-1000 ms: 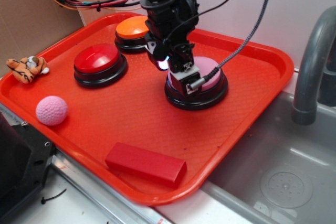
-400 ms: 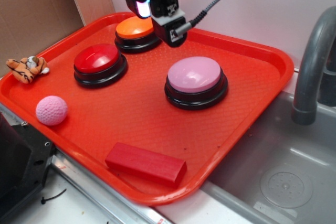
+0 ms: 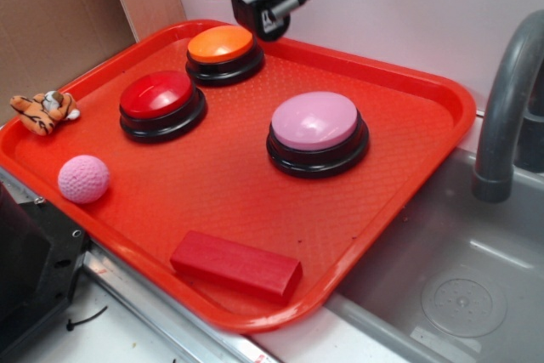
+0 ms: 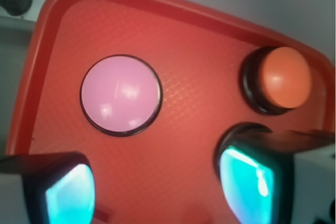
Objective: Push the pink button.
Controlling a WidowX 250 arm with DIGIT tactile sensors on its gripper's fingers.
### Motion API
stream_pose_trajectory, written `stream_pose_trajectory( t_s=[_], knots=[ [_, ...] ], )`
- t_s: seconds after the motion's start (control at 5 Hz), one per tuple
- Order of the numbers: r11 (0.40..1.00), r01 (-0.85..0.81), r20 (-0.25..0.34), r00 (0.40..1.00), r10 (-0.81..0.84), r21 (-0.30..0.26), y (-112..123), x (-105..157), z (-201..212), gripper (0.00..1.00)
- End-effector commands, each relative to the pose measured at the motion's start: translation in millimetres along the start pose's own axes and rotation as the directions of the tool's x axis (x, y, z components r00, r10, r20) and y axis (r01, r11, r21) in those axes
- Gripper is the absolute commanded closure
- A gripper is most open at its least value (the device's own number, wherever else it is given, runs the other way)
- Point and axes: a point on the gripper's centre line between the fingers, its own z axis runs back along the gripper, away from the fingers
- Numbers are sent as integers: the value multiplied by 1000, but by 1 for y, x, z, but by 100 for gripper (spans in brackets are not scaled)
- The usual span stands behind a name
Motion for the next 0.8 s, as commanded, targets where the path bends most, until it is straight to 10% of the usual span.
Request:
stream_pose_trajectory(
  t_s=[0.0, 0.6],
  knots=[
    [1000, -20, 76, 997, 21, -18, -2, -2, 33, 0],
    [998, -53, 88, 995, 54, -15, 0, -22, 63, 0]
  ],
)
